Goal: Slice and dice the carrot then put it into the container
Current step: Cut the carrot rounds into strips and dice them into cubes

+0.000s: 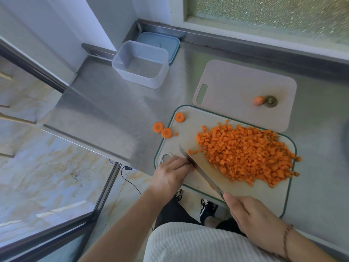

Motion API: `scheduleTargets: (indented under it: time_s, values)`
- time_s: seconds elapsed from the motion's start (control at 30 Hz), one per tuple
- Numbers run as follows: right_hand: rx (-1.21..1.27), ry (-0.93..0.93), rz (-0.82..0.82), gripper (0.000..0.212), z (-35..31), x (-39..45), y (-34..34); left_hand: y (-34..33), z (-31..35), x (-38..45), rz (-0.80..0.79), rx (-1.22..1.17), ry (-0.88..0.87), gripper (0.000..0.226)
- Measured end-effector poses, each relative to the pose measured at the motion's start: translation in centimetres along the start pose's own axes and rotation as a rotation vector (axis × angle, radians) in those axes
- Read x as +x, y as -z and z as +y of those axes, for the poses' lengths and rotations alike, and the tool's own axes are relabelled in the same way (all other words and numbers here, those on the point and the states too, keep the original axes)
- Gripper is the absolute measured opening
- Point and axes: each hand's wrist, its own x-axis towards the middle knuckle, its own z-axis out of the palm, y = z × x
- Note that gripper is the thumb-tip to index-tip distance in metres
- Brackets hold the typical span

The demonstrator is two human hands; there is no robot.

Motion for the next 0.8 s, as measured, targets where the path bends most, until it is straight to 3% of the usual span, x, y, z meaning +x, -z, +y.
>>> scheduleTargets:
  time_s: [0.33,0.7,0.8]
  values:
    - [0.05,0.03,0.037,0.065,-0.5,1.4,-0.8,0.2,-0.7,0.0,-0.018,-0.057,-0.034,0.019]
    - [-0.031,0.009,0.033,0.072,0.2,0.3,-1.2,-0.1,-0.7,-0.9,0.089,0.028,0.044,0.019]
    - [-0.055,0.001,0.032,0.064,-0.5,0.6,-1.8,-0.4,-0.7,-0.7,0.119,0.021,0.067,0.019]
